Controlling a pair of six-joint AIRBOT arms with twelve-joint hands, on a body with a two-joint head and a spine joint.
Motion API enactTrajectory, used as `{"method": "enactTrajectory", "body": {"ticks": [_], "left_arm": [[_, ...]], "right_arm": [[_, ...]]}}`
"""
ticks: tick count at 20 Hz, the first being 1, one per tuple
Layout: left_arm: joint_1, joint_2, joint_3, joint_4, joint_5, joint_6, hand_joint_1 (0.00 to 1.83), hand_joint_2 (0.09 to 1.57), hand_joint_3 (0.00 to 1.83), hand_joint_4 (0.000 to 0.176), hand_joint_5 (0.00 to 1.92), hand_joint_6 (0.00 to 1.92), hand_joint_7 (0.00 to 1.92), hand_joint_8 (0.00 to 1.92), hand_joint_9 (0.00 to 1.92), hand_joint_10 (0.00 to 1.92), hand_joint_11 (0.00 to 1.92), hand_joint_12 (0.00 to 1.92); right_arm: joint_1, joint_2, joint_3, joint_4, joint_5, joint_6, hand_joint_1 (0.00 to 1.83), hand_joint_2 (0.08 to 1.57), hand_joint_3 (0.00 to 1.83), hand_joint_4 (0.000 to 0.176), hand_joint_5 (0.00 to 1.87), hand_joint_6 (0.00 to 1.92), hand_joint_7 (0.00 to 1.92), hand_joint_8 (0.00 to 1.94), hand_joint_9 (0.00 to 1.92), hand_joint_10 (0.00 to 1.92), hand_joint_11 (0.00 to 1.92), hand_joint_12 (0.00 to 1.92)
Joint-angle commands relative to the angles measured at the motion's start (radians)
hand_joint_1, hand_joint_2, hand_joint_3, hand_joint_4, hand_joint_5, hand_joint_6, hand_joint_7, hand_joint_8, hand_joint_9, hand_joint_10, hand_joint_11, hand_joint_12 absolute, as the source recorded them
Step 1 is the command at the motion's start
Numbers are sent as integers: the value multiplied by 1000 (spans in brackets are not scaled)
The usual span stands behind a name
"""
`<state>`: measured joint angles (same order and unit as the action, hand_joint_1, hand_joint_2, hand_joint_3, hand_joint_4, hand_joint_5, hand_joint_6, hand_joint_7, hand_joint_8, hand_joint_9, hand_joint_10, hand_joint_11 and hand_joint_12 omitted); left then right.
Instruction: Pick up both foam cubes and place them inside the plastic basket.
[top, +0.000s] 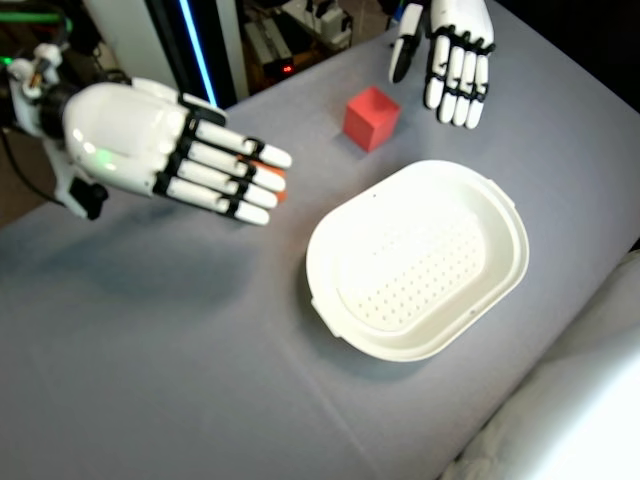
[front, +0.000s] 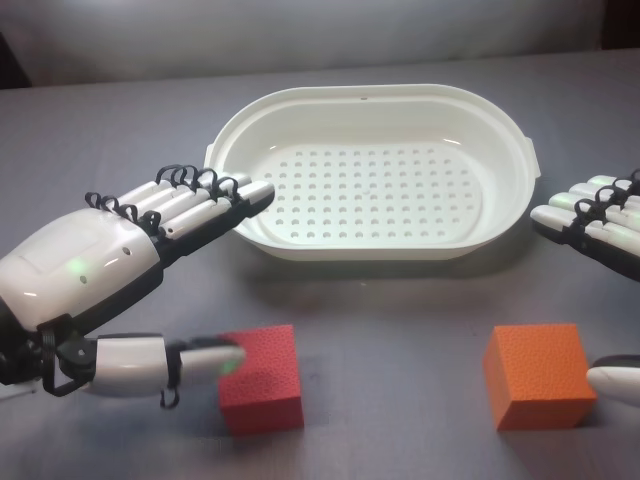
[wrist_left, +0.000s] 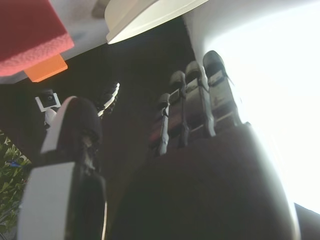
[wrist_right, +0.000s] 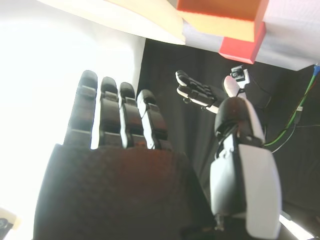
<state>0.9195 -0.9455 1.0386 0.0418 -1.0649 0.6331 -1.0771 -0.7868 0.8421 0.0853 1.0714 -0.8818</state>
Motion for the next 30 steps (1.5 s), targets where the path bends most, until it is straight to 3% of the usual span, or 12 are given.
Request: {"method": "enactTrajectory", "body": {"ticks": [1,7,10,12,16,20,22,23,24,25,29,30], "left_arm": [[-4,-6,6,-7,-111,-3,491,1041,7,48,0,0,0,0,0,0,0,214],[1,-16,3,9,-107,-29,514,1057,2,67,0,0,0,0,0,0,0,307],[27,-27,-6,17,-110,-50,503,1059,1,40,0,0,0,0,31,10,0,358],[39,-46,-5,18,-93,-61,478,1051,0,3,0,0,30,3,62,18,0,614],[44,-84,14,21,-55,-76,661,936,0,33,0,0,63,3,120,26,0,796],[30,-116,44,29,19,-79,748,924,1,32,2,1,98,10,161,29,0,930],[19,-134,63,37,47,-92,889,980,8,0,124,13,260,24,301,66,0,1266],[14,-141,72,42,57,-99,1030,1061,0,0,434,24,612,211,521,697,282,1563],[10,-144,76,48,60,-104,1198,1136,15,0,772,904,837,999,965,1242,883,1675],[4,-144,74,51,50,-105,1214,1214,7,0,751,1024,811,1460,1046,1547,1049,1787],[-19,-100,43,71,-15,-84,1207,1253,1,0,708,1149,780,1613,976,1733,1017,1913],[-29,-80,33,74,-43,-78,1205,1233,0,0,738,1175,820,1496,919,1595,927,1832]], "right_arm": [[0,1,6,7,116,2,416,1161,23,0,0,0,0,0,0,0,0,0],[1,-9,4,-12,114,18,515,1148,5,0,0,0,0,0,3,1,0,0],[-1,-29,3,-25,103,35,539,1122,0,0,0,0,0,0,24,10,0,0],[-1,-47,9,-25,79,35,557,1104,0,0,0,0,0,0,45,18,0,0],[11,-95,50,-25,4,64,580,1048,0,0,0,0,0,0,59,21,19,15],[53,-149,97,-27,-95,65,600,1044,0,0,0,0,55,9,109,22,0,377],[71,-167,114,-40,-123,70,678,1130,16,0,56,17,210,35,216,57,0,692],[80,-172,120,-46,-130,72,796,1184,17,0,234,74,399,84,357,118,0,1064],[90,-174,123,-54,-137,72,1095,1218,4,0,603,1093,767,1019,647,725,308,1486],[99,-174,123,-63,-137,73,1294,1221,6,0,651,1249,806,1255,717,1354,536,1550],[136,-142,104,-107,-93,76,1335,1254,1,0,602,1340,742,1379,712,1622,563,1707],[145,-122,95,-111,-63,76,1328,1261,1,0,589,1338,739,1405,720,1661,569,1742]]}}
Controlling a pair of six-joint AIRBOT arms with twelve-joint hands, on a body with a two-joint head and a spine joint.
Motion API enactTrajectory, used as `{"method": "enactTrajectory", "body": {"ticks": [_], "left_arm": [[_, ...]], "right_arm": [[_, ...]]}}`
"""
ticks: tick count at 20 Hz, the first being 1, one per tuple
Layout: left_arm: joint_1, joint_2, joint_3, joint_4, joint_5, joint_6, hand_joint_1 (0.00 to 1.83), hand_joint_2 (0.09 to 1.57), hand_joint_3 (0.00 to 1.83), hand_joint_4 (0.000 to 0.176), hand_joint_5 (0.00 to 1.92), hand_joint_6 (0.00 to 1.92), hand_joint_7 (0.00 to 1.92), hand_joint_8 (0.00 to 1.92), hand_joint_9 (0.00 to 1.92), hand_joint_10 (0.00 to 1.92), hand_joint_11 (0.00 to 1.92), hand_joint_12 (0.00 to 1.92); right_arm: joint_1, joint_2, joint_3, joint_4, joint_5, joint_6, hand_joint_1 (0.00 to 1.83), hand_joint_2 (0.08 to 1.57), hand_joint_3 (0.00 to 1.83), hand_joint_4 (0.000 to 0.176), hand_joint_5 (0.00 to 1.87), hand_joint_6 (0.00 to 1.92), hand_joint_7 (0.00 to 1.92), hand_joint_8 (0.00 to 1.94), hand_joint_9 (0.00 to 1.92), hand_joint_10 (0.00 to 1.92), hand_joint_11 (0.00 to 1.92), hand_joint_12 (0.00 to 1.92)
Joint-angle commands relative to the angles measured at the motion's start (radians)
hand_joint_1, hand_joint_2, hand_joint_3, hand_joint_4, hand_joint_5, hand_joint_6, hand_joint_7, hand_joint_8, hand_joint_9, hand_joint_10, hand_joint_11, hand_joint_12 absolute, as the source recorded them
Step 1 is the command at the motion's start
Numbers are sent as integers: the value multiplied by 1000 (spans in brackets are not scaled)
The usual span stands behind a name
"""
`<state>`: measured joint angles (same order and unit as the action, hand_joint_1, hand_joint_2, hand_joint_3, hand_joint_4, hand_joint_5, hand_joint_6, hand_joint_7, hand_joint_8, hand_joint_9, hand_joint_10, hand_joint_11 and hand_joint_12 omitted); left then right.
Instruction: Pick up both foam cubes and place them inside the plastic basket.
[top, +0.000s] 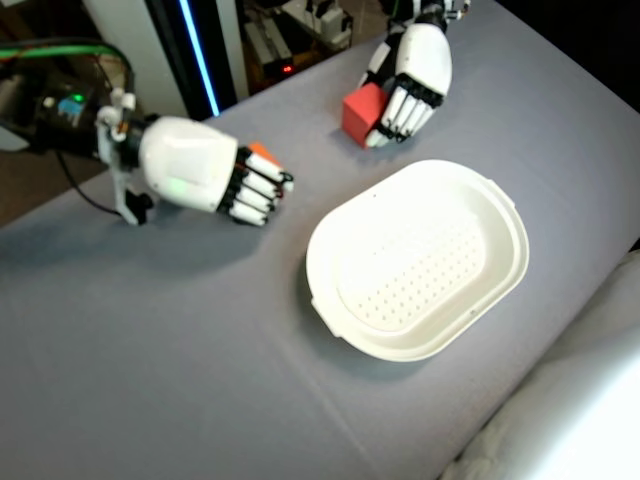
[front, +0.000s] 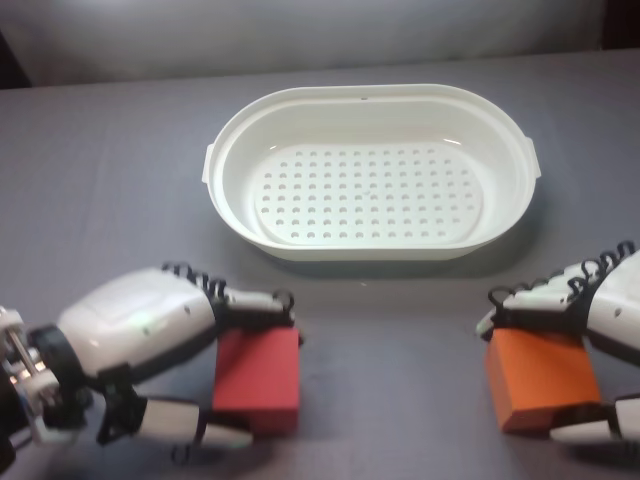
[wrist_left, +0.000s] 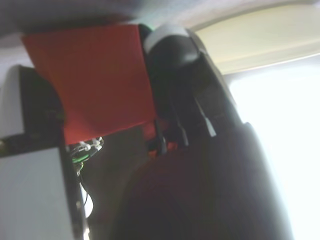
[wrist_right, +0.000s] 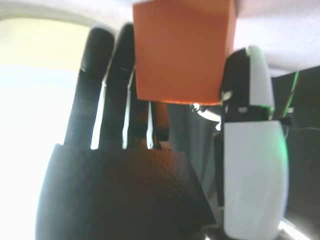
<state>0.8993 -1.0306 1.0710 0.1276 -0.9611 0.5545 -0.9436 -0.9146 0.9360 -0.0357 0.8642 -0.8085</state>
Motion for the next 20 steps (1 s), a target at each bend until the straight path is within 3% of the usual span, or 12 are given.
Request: {"method": "enactTrajectory", "body": {"ticks": [1,5,6,10,12,13,14,15,17,18,19,20], "left_arm": [[-18,15,-2,-10,-161,4,1216,1229,0,0,744,1145,824,1510,905,1607,886,1849],[-127,14,41,-31,-147,49,1198,1253,0,0,709,1361,737,1484,1002,1915,1073,1921],[-156,-1,65,-41,-123,56,1216,1234,0,0,749,1152,800,1530,936,1743,952,1900],[-292,-94,201,-80,36,80,1232,1202,0,0,755,1104,899,1385,929,1421,870,1689],[-348,-134,254,-95,116,101,1136,1220,5,0,767,1244,975,1647,1100,1802,1134,1886],[-366,-151,275,-110,150,115,1181,1248,10,0,704,1355,780,1515,1070,1843,1141,1914],[-374,-166,296,-127,168,119,1186,1262,3,0,676,1399,735,1471,978,1668,996,1920],[-381,-183,316,-138,184,119,1017,1262,1,0,434,827,652,1095,752,1379,697,1826],[-393,-204,340,-147,215,129,576,1258,0,0,177,293,349,390,166,1002,78,1770],[-396,-206,341,-151,223,137,451,1233,0,39,56,144,164,159,32,503,15,1573],[-396,-205,340,-158,227,147,276,1200,0,87,1,5,7,9,0,28,0,1391],[-394,-205,340,-158,228,148,276,1200,0,87,1,5,7,9,0,28,0,1391]], "right_arm": [[21,15,-1,9,165,3,1332,1253,0,0,597,1318,752,1384,750,1635,609,1746],[115,27,33,34,184,-37,1333,1249,1,0,587,1400,767,1322,726,1566,523,1664],[140,19,49,41,171,-40,1332,1252,0,0,579,1404,748,1348,735,1560,566,1650],[270,-76,175,80,39,-71,1323,1277,1,0,528,1470,693,1430,714,1578,587,1588],[335,-124,238,81,-35,-71,1335,1257,0,0,567,1351,741,1413,763,1574,662,1630],[358,-148,270,95,-71,-71,1324,1279,0,0,536,1399,701,1469,705,1611,622,1666],[369,-169,298,114,-93,-71,1319,1286,0,0,509,1461,692,1468,689,1604,582,1648],[373,-187,324,134,-112,-71,942,1307,3,0,361,975,544,993,539,1183,417,1625],[375,-199,344,151,-130,-71,273,1182,0,9,32,249,189,236,73,884,16,1717],[375,-202,348,157,-133,-71,185,1150,0,24,6,49,91,71,14,530,2,1398],[375,-203,349,160,-135,-71,134,1104,0,100,0,1,3,2,0,96,0,1422],[375,-203,349,160,-136,-71,134,1104,0,100,0,1,3,2,0,96,0,1422]]}}
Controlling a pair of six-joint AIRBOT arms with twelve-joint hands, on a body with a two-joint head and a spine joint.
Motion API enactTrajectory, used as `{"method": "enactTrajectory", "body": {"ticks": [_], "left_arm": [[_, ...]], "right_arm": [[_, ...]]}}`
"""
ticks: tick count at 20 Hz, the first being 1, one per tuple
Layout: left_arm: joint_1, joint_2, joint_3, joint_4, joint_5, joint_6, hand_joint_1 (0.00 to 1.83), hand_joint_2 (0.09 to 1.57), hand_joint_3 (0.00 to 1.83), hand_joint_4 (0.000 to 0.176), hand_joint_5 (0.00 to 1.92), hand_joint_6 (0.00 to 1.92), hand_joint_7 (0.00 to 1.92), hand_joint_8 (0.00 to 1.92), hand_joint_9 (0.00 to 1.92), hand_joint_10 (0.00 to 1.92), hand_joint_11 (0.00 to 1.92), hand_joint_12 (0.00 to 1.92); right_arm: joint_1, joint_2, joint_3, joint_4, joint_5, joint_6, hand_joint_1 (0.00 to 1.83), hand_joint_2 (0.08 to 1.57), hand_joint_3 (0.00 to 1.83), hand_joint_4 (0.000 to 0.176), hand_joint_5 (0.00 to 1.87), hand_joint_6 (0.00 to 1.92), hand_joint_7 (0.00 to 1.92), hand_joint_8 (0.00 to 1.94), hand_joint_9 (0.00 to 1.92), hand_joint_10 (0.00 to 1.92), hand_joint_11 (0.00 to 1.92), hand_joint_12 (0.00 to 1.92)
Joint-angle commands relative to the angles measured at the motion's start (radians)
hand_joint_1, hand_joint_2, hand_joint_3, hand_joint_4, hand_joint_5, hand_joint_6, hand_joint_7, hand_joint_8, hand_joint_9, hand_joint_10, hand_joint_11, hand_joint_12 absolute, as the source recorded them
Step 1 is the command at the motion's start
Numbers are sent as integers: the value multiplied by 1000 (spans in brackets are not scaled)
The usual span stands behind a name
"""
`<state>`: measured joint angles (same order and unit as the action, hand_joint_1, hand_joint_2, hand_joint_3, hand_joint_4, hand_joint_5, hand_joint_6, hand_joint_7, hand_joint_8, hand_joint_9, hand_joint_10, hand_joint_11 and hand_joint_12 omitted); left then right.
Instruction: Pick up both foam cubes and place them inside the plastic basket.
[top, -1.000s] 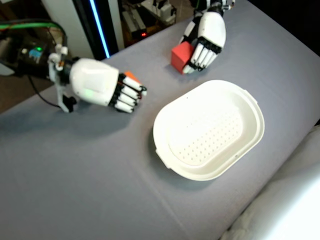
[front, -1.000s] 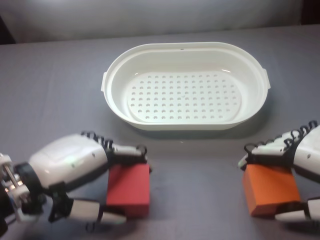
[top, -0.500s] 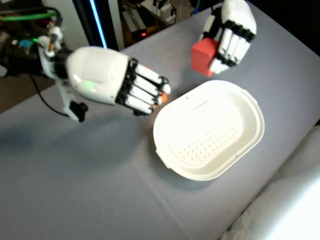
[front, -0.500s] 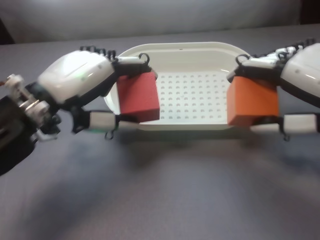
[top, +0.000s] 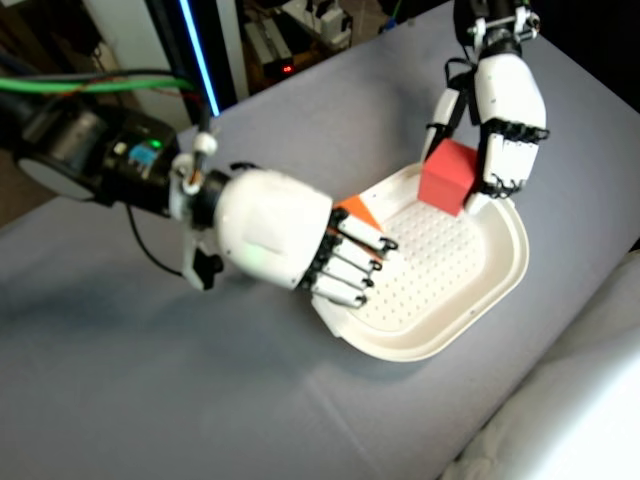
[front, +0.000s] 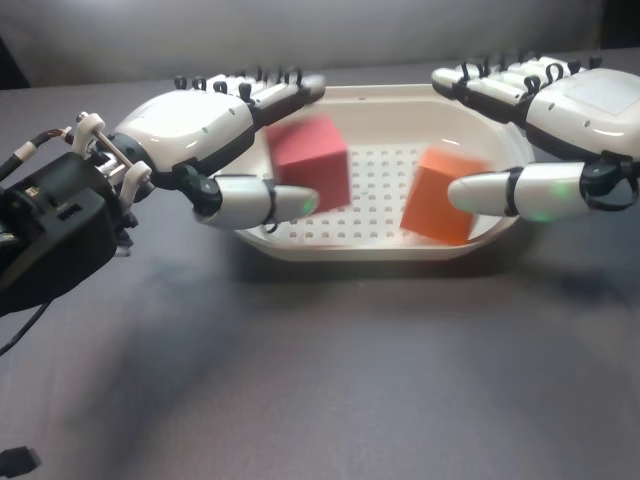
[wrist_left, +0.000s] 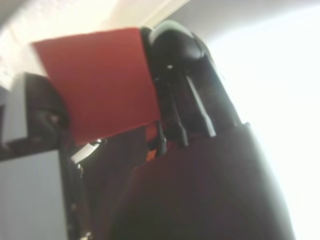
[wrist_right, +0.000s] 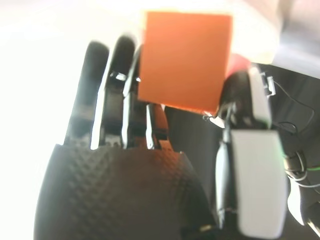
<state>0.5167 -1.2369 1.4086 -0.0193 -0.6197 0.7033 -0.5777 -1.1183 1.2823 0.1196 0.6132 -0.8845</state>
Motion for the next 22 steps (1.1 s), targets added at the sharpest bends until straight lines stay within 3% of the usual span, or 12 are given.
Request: {"method": "enactTrajectory", "body": {"ticks": [1,3,5,7,8,9,10,13,15,16,19,22], "left_arm": [[-8,4,1,-17,-114,5,244,1202,0,101,0,0,1,1,0,5,0,1201],[-3,13,-6,-23,-123,8,226,1183,3,113,0,0,0,0,0,0,0,273],[12,34,-26,-32,-159,12,233,1154,0,100,0,0,0,0,0,0,0,10],[42,75,-68,-42,-239,12,228,1151,0,112,0,0,0,0,0,0,0,0],[60,97,-93,-45,-282,12,255,1161,0,104,0,0,0,0,0,0,0,0],[82,121,-117,-51,-334,9,330,1186,8,96,0,0,0,0,0,0,0,0],[120,148,-146,-59,-401,-2,337,1204,14,94,0,0,0,0,0,0,0,0],[207,189,-199,-93,-575,-36,359,1275,30,66,0,0,0,0,0,0,0,0],[261,211,-235,-120,-683,-45,439,1332,0,65,0,0,0,0,0,0,0,394],[281,217,-246,-129,-718,-47,491,1336,0,66,0,0,0,0,0,0,0,429],[345,240,-286,-156,-848,-54,509,1359,2,90,0,0,0,0,0,0,0,137],[392,262,-309,-179,-962,-69,468,1364,4,124,0,0,0,0,0,0,0,359]], "right_arm": [[10,1,3,5,115,5,138,1091,0,109,0,0,0,0,0,35,0,1615],[10,2,-6,7,118,5,162,1072,0,112,0,0,0,0,0,0,0,1898],[10,14,-26,8,142,5,194,1066,0,127,0,0,0,0,0,0,0,1601],[9,47,-74,8,203,5,167,1076,2,106,0,0,0,0,0,0,0,1172],[-3,89,-105,8,243,5,177,1097,1,123,0,0,0,0,0,0,0,644],[-21,112,-133,8,289,5,196,1118,4,110,0,0,0,0,0,0,0,128],[-50,143,-170,8,354,5,203,1118,2,103,0,0,0,0,0,0,0,25],[-129,199,-246,15,509,5,217,1143,12,103,0,0,0,0,0,0,0,0],[-209,234,-294,46,639,5,229,1185,27,102,0,0,0,0,0,0,0,0],[-239,247,-309,59,689,5,223,1185,25,45,0,0,0,0,0,0,0,0],[-338,292,-359,104,864,5,309,1248,28,74,0,0,0,0,0,0,0,0],[-374,320,-386,116,971,5,261,1205,0,65,0,0,0,0,0,0,0,0]]}}
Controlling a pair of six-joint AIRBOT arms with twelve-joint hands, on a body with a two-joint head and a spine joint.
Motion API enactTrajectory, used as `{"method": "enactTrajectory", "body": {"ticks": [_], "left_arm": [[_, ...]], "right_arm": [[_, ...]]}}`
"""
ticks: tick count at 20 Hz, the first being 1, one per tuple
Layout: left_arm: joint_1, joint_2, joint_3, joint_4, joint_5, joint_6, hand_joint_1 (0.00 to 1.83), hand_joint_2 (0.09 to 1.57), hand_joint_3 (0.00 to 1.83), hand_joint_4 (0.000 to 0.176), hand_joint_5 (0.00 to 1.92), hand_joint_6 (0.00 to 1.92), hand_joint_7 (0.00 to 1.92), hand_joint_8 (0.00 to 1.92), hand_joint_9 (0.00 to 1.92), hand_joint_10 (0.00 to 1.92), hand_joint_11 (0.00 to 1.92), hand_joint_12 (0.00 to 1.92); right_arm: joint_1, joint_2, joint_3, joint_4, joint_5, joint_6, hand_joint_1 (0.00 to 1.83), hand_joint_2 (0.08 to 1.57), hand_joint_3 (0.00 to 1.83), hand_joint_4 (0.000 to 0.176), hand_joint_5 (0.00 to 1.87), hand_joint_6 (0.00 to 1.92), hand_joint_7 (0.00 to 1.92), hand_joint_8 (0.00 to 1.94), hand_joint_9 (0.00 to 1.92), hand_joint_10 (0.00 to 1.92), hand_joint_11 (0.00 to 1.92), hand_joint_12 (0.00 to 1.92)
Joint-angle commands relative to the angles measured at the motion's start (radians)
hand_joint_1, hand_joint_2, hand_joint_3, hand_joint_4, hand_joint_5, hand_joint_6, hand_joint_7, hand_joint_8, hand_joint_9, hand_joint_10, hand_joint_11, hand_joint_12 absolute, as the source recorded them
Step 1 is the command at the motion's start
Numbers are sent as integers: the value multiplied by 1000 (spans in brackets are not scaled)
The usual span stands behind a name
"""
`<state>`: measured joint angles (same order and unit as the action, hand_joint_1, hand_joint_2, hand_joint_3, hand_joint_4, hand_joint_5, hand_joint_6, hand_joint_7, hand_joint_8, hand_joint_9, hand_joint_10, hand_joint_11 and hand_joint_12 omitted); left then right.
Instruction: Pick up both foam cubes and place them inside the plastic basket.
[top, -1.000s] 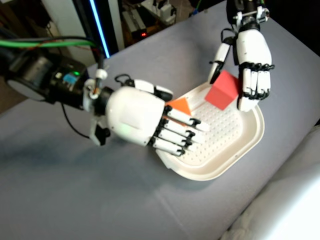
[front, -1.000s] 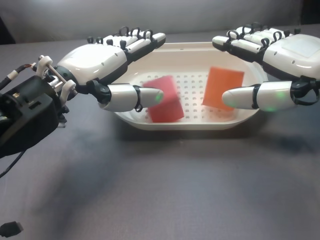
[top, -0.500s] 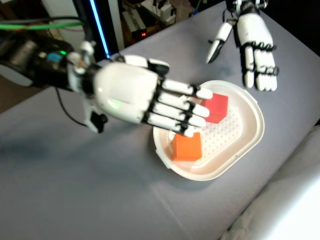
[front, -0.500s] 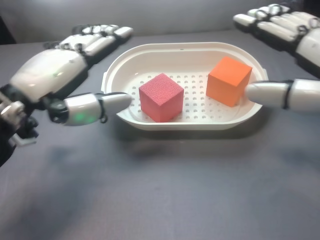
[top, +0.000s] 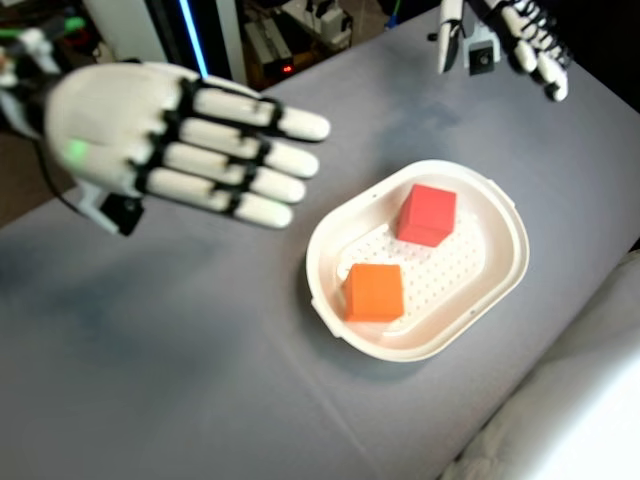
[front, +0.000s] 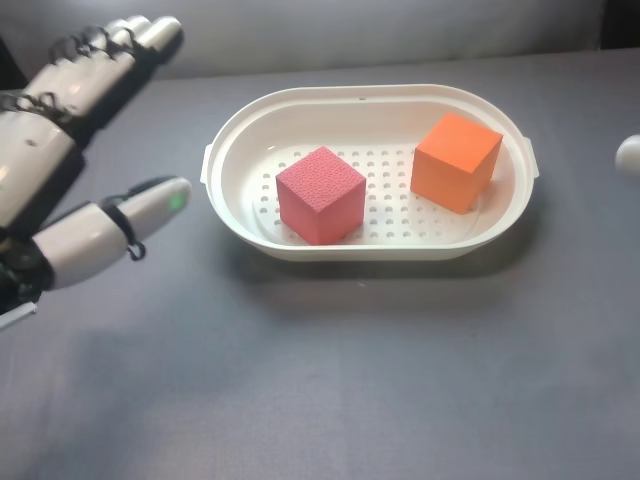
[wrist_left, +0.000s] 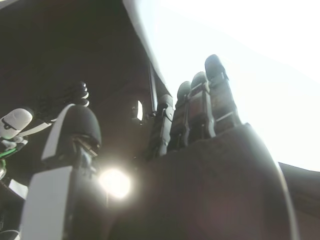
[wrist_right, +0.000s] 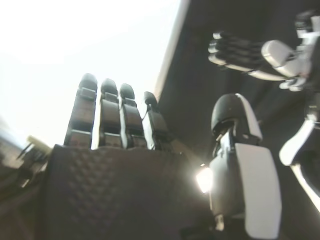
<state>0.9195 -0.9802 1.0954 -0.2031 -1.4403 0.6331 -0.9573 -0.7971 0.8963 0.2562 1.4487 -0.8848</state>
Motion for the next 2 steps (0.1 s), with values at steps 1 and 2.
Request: {"method": "enactTrajectory", "body": {"ticks": [1,2], "left_arm": [[7,13,-1,-7,-188,-14,451,1340,0,146,0,0,0,0,0,0,0,71],[21,23,-10,-19,-221,-13,396,1274,0,129,0,0,0,0,0,0,0,13]], "right_arm": [[1,6,-8,-21,167,5,285,1164,0,93,0,0,0,0,0,0,0,0],[-3,9,-11,-21,185,5,230,1169,0,67,0,0,0,0,0,0,0,0]]}}
